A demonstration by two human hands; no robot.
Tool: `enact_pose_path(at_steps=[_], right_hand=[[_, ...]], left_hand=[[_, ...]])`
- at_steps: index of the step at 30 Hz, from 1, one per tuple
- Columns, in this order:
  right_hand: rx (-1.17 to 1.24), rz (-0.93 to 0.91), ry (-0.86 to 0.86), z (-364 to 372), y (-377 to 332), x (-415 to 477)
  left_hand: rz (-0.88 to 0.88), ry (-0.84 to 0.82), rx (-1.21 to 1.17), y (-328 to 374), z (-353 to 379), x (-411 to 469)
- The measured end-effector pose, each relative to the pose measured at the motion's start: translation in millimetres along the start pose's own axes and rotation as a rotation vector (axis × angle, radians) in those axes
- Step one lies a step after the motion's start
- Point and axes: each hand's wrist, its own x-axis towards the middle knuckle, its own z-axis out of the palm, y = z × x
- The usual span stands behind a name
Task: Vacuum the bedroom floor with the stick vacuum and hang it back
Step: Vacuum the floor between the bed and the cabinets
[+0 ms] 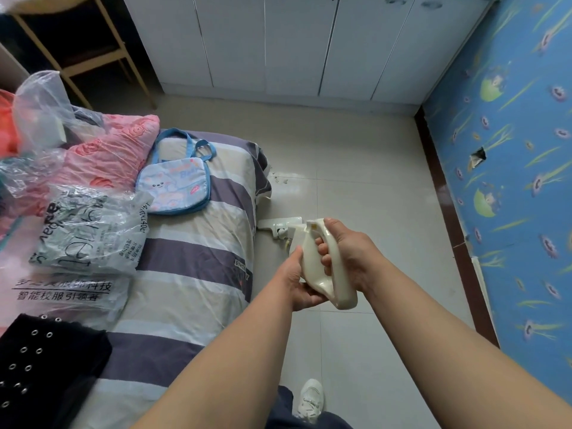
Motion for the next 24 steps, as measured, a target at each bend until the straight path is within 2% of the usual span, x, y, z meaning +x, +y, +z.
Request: enact_pose_path(at_steps=[16,24], right_hand=[[0.06,-0.029,0.085,28,-25,25],[0.066,-0.038,0.097,28,-38,37]], left_hand=[[0.011,0.056,0.142,50,-2,15],[0.005,0.045,0.141,64,8,29]])
